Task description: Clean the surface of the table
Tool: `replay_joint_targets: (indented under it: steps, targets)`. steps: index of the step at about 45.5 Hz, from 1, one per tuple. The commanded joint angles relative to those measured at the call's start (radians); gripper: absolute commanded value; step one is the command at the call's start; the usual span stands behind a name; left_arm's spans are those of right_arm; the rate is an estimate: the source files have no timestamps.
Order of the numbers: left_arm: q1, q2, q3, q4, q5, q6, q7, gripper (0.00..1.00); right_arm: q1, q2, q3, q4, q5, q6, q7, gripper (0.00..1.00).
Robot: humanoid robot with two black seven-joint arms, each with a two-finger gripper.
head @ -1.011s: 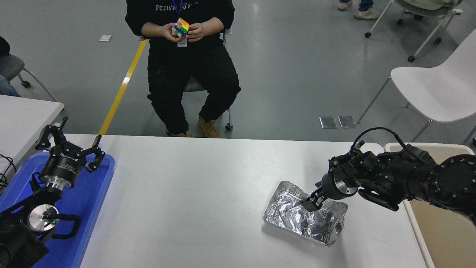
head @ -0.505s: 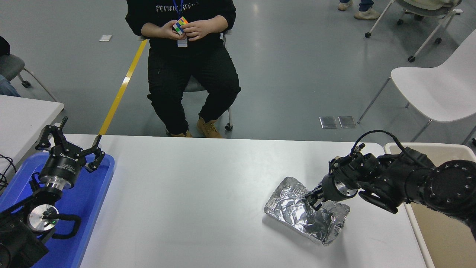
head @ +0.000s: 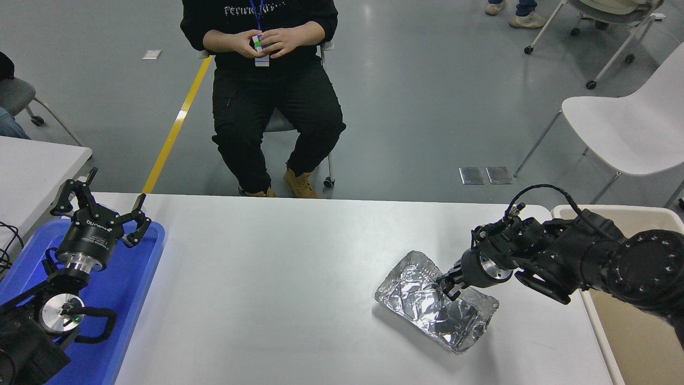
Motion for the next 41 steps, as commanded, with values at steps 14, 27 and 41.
replay_joint_targets:
  steps: [14,27,41]
  targets:
    - [0.0,0.0,0.0,0.0,0.0,0.0,0.0,1.0,0.18,-0.11,0.116,0.128,0.218,0.042,0.082,0.0]
    - [0.0,0.0,0.0,0.0,0.0,0.0,0.0,1.0,0.366,-0.216,0.116,0.339,0.309,0.076,0.082,0.0]
    - [0.0,0.0,0.0,0.0,0.0,0.0,0.0,1.0,0.529,-0.283,0.191,0.387,0.39,0.191,0.084,0.0]
